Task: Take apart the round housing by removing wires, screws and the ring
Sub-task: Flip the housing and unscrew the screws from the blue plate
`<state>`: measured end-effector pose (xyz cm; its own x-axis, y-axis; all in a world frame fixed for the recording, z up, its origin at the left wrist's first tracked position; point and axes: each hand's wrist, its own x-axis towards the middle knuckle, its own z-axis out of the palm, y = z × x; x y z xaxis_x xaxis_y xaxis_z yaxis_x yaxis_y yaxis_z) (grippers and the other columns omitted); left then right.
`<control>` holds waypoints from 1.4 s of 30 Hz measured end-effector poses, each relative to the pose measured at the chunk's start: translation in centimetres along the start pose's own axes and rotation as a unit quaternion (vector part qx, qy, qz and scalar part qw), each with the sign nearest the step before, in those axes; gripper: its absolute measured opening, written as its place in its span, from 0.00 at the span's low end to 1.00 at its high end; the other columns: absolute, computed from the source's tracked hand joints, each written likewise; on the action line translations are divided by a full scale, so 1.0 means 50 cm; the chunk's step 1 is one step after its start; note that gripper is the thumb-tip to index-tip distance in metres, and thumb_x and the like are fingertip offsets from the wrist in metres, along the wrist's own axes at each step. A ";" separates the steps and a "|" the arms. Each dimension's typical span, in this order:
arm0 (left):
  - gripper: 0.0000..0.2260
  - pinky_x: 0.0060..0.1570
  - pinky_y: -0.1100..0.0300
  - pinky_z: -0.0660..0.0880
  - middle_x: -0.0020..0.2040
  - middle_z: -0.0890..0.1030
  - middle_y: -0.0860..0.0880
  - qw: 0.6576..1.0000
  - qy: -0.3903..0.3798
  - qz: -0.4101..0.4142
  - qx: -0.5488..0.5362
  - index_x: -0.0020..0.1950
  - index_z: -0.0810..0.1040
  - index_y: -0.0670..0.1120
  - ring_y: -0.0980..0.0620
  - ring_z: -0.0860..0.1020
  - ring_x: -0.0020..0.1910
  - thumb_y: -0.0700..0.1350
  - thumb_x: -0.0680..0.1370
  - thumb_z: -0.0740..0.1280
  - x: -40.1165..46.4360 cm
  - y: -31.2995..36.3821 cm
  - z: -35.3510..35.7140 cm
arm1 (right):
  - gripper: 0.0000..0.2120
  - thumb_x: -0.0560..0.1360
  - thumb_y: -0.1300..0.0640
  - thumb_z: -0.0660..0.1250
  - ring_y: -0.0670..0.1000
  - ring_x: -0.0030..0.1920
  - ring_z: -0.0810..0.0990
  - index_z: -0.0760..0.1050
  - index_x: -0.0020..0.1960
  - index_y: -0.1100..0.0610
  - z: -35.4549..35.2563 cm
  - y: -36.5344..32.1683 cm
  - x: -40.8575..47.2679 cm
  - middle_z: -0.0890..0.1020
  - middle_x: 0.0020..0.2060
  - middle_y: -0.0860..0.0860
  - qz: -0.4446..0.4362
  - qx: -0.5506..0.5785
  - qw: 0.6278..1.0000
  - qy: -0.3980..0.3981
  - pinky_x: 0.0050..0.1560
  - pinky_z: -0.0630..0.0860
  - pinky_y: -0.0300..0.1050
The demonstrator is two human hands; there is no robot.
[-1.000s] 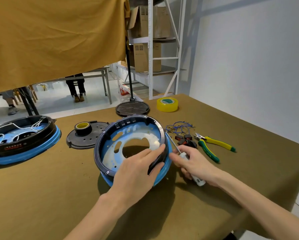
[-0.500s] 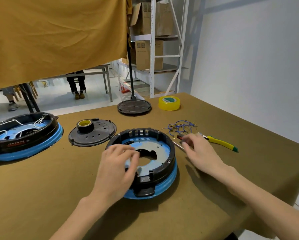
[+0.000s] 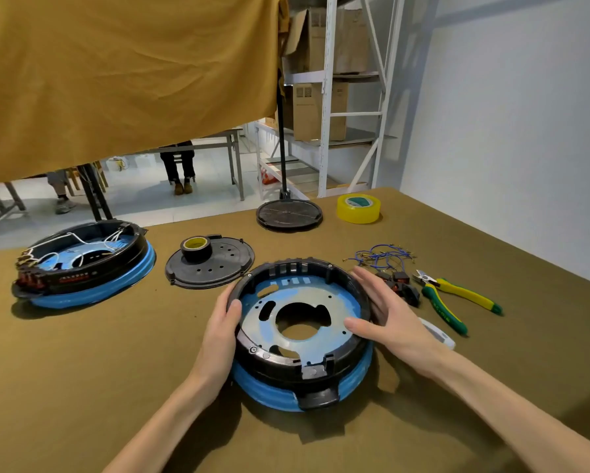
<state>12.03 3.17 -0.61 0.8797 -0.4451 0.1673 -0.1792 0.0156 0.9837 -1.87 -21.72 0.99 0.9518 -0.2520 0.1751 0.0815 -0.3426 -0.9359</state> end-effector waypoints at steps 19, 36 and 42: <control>0.42 0.58 0.59 0.81 0.64 0.73 0.70 0.978 0.027 0.177 0.109 0.74 0.63 0.61 0.62 0.75 0.66 0.23 0.73 0.64 0.046 0.073 -0.027 | 0.52 0.72 0.64 0.77 0.43 0.81 0.52 0.48 0.84 0.50 0.002 -0.057 0.052 0.55 0.82 0.42 -0.188 -0.197 0.956 0.110 0.79 0.55 0.41; 0.43 0.77 0.60 0.62 0.79 0.65 0.48 0.910 0.032 0.349 0.221 0.83 0.55 0.43 0.52 0.62 0.79 0.40 0.74 0.77 0.052 0.117 -0.007 | 0.40 0.78 0.71 0.67 0.41 0.76 0.65 0.56 0.80 0.44 -0.045 -0.084 0.036 0.66 0.74 0.30 -0.198 -0.148 0.952 0.182 0.72 0.72 0.51; 0.41 0.67 0.74 0.66 0.67 0.68 0.68 0.891 0.016 0.374 0.258 0.74 0.63 0.46 0.66 0.70 0.68 0.38 0.67 0.82 0.042 0.079 -0.032 | 0.38 0.74 0.78 0.65 0.44 0.74 0.70 0.64 0.79 0.53 -0.043 -0.053 0.041 0.73 0.74 0.45 -0.153 -0.079 0.980 0.098 0.74 0.69 0.46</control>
<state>13.86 3.71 3.73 0.4388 -0.4578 0.7732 -0.8922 -0.1194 0.4356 -0.78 -23.28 4.50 0.8135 -0.2790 0.5103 0.2928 -0.5616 -0.7739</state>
